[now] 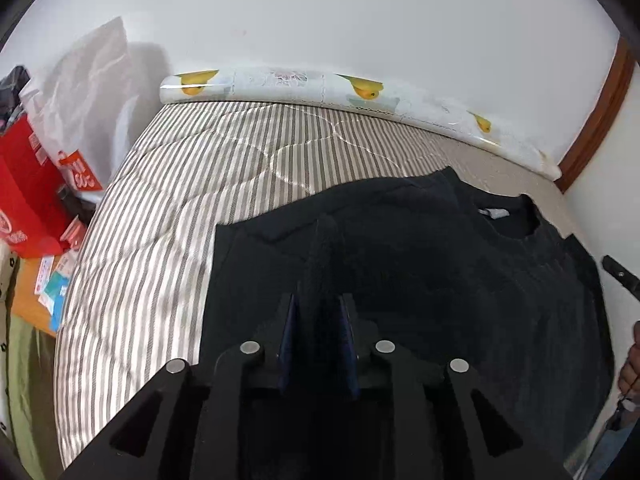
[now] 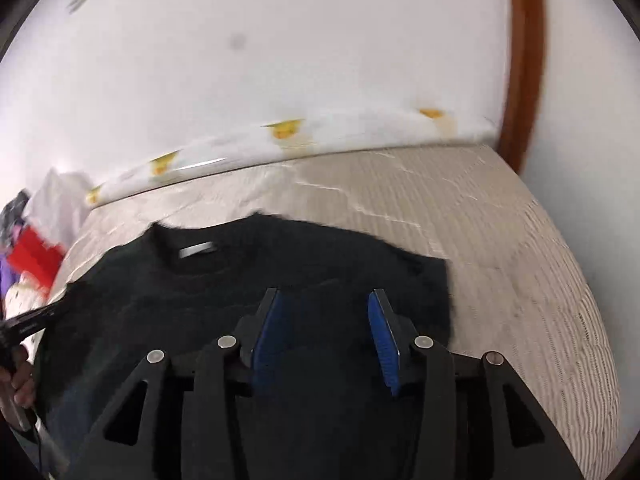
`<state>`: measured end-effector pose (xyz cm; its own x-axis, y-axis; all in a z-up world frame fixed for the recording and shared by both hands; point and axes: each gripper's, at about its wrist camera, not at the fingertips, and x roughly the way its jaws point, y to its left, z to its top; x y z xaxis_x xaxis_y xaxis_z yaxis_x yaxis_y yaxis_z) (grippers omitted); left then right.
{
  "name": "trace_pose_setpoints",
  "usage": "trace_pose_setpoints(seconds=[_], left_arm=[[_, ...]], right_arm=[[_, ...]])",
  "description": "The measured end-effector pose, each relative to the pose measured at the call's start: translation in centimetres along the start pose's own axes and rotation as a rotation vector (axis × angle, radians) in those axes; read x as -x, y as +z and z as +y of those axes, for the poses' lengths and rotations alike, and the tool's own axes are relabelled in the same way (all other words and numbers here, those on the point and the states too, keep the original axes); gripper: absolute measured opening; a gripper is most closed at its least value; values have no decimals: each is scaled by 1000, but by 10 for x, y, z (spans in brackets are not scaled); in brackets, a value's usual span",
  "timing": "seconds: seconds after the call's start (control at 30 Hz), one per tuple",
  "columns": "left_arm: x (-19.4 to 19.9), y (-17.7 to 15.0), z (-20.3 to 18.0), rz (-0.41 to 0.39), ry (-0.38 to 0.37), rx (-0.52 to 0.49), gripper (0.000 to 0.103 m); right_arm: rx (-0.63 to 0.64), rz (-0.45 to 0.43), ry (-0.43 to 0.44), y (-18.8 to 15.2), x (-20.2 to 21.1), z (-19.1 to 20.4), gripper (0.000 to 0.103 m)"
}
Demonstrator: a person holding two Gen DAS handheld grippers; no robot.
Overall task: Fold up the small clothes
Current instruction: 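Open both grippers and release the folded hem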
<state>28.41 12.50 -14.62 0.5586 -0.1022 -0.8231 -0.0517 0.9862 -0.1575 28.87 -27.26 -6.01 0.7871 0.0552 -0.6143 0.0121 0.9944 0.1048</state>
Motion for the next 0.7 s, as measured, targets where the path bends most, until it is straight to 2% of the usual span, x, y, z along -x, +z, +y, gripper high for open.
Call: trace_pose_setpoints(seconds=[0.13, 0.2, 0.23, 0.47, 0.53, 0.6, 0.7], left_arm=[[26, -27, 9, -6, -21, 14, 38], [35, -40, 11, -12, -15, 2, 51], [43, -51, 13, -18, -22, -5, 53], [70, -99, 35, -21, -84, 37, 53], [75, -111, 38, -25, -90, 36, 53], [83, -123, 40, -44, -94, 28, 53], [96, -139, 44, -55, -129, 46, 53]], right_arm=[[54, 7, 54, -9, 7, 46, 46], [72, 9, 79, -14, 8, 65, 46], [77, 12, 90, -18, 7, 73, 46], [151, 98, 125, -62, -16, 128, 44], [188, 127, 107, -79, -25, 140, 33], [226, 144, 65, -92, -30, 146, 32], [251, 109, 36, -105, -15, 151, 32]])
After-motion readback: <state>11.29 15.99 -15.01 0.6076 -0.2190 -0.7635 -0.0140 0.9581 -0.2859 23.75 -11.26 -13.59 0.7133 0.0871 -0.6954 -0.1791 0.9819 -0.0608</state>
